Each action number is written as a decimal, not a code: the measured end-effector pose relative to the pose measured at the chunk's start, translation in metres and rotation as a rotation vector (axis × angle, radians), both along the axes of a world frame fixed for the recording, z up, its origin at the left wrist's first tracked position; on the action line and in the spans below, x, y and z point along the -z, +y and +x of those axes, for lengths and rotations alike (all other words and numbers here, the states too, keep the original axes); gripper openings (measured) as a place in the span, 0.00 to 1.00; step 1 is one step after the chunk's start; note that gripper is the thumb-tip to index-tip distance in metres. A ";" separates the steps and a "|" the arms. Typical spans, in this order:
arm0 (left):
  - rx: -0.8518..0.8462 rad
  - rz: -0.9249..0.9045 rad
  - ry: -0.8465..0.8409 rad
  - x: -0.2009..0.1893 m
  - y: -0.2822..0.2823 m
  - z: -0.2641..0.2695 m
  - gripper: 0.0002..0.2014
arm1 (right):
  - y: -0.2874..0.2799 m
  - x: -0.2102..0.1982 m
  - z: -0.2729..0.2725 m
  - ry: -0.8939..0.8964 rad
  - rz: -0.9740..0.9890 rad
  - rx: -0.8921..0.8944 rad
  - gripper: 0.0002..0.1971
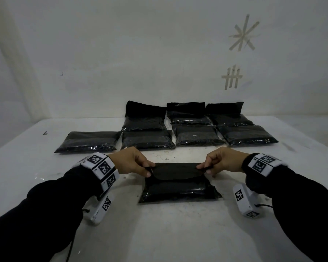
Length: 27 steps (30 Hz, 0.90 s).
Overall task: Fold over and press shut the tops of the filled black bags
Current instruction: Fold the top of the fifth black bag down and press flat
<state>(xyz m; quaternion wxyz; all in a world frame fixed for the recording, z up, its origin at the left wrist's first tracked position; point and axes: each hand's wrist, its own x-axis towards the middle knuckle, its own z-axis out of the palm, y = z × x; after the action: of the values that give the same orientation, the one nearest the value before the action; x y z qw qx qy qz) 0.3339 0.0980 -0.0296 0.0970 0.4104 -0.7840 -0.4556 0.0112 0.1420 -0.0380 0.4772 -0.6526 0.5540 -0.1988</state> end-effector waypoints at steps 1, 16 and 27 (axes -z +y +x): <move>0.003 -0.022 -0.015 0.000 0.002 0.000 0.18 | 0.000 0.000 0.000 0.007 -0.003 -0.007 0.11; 0.056 -0.181 -0.096 0.003 0.015 -0.004 0.13 | 0.014 -0.004 0.006 0.141 -0.106 -0.031 0.12; 0.057 -0.168 -0.209 -0.004 0.026 -0.002 0.09 | 0.018 -0.008 0.013 0.302 -0.120 -0.039 0.11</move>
<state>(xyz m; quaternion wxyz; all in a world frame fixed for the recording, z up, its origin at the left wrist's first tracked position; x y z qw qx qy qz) 0.3316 0.1237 -0.0254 0.0360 0.4238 -0.8364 -0.3458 0.0244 0.1603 -0.0300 0.3526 -0.7129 0.5938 -0.1220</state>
